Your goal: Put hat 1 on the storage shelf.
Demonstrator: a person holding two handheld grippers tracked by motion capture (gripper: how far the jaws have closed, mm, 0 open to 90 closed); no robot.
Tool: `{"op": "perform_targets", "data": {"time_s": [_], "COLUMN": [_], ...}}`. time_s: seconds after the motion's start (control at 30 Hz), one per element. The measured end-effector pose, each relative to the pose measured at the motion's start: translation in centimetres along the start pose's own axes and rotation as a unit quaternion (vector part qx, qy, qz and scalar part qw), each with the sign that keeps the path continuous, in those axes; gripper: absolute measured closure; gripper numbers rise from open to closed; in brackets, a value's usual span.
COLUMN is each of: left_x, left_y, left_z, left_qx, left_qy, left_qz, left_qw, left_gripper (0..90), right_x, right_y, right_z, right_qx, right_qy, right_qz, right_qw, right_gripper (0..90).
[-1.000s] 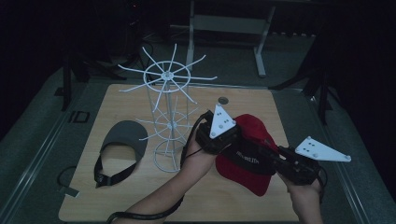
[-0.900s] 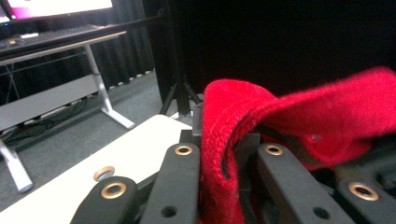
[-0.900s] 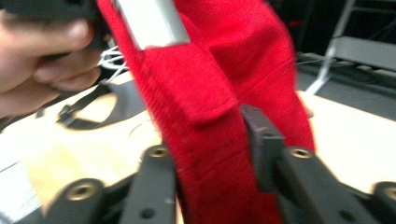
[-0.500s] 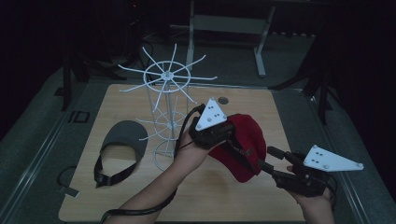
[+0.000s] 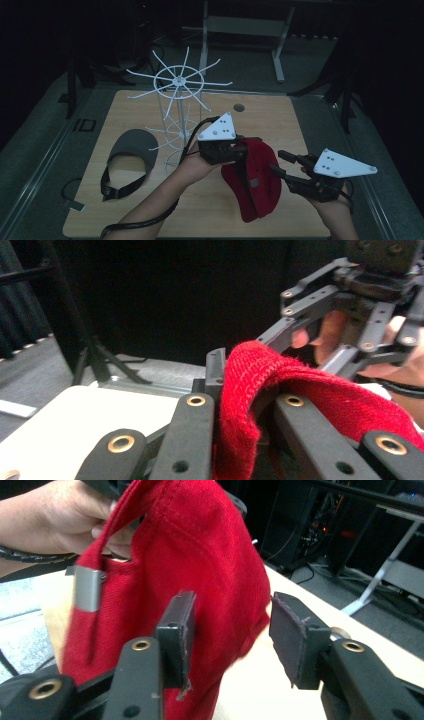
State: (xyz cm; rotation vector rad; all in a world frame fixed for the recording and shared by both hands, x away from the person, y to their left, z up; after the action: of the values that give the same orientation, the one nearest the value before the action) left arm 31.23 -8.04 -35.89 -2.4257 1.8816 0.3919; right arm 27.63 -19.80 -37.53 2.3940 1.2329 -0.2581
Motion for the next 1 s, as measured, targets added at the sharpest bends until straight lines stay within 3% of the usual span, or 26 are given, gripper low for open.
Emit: {"op": "perform_targets", "data": {"time_s": [0.07, 0.1, 0.13, 0.23, 0.37, 0.53, 0.57, 0.63, 0.77, 1.0], "left_x": [0.0, 0.1, 0.1, 0.2, -0.1, 0.0, -0.1, -0.2, -0.7, -2.4], "left_y": [0.3, 0.3, 0.3, 0.2, 0.0, 0.2, 0.2, 0.1, 0.1, 0.2], "left_z": [0.0, 0.0, 0.0, 0.2, 0.5, 1.1, 1.1, 1.1, 1.3, 1.5], "left_qx": [0.002, 0.003, 0.003, 0.013, 0.016, 0.030, 0.028, 0.021, 0.020, 0.032], "left_qy": [0.004, -0.001, -0.001, -0.004, -0.005, -0.010, -0.009, -0.016, -0.018, -0.015], "left_qz": [0.010, 0.008, 0.008, 0.006, 0.004, 0.000, -0.007, -0.009, -0.021, -0.047], "left_qw": [0.9999, 1.0000, 1.0000, 0.9999, 0.9998, 0.9995, 0.9995, 0.9996, 0.9994, 0.9983], "left_gripper": [84.2, 84.1, 84.1, 83.9, 83.7, 81.9, 78.6, 63.5, 51.0, 44.6], "right_x": [0.1, 0.2, 0.2, 0.1, -0.2, -0.8, -0.8, -0.9, -1.2, -1.4], "right_y": [-0.1, -0.3, -0.3, -0.7, -0.4, 0.6, 0.7, 1.0, 1.6, 1.8], "right_z": [-0.1, -0.1, -0.1, 0.0, -0.3, -1.1, -1.2, -1.3, -1.4, -1.9], "right_qx": [-0.004, -0.016, -0.016, -0.041, -0.031, 0.001, 0.002, 0.008, 0.021, 0.022], "right_qy": [0.000, -0.004, -0.004, -0.019, -0.008, 0.018, 0.018, 0.015, 0.017, 0.018], "right_qz": [-0.006, -0.005, -0.005, 0.001, 0.014, 0.037, 0.039, 0.047, 0.053, 0.057], "right_qw": [1.0000, 0.9999, 0.9999, 0.9990, 0.9994, 0.9992, 0.9991, 0.9987, 0.9982, 0.9980], "right_gripper": [57.3, 68.7, 68.7, 88.1, 88.5, 88.7, 88.7, 88.8, 88.8, 88.7]}}
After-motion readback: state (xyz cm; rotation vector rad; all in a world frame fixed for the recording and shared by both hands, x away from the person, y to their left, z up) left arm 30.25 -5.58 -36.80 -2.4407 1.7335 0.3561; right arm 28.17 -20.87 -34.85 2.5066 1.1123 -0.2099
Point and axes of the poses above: each handheld gripper's, and its own axes: x roughly forward along the jaws, z roughly out of its underside, y roughly to its right, the point moved 9 cm from there along x, roughly forward along the jaws, and after that the axes turned 10 degrees about -x, right-handed, at the moved point
